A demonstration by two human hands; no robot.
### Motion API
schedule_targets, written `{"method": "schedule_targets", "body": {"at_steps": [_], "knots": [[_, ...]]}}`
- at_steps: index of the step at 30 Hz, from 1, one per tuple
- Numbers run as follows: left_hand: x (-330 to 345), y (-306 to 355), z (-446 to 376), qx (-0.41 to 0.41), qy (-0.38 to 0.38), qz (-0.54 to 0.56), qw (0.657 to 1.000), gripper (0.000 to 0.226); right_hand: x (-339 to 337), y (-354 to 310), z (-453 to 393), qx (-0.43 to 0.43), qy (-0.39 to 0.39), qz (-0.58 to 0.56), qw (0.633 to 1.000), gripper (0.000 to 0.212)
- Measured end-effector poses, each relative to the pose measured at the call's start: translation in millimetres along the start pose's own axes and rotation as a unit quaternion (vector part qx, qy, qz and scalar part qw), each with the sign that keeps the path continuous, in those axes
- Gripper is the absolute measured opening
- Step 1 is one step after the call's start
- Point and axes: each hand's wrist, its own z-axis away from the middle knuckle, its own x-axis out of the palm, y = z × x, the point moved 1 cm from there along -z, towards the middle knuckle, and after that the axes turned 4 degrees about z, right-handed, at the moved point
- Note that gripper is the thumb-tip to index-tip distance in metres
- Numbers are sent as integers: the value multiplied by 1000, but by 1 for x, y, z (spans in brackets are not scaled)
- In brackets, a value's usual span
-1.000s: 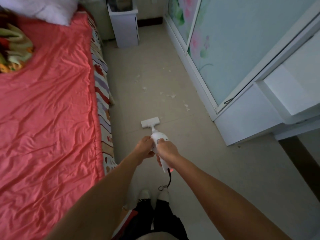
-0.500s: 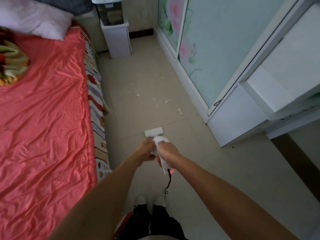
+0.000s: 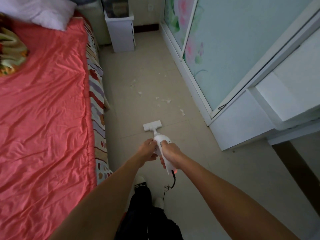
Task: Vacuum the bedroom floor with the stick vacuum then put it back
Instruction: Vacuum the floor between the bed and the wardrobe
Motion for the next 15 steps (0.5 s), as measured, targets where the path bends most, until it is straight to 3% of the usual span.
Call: {"method": "schedule_targets", "body": {"at_steps": [6,15], "knots": [[-42,28,-36,-6,-2,23,1000,39,22,-55,-14,-10,-2,18,1000,51],[-96,76,-85,-3,19,50,999,31,50,-136,-39,11,-17,25,999,50]]}}
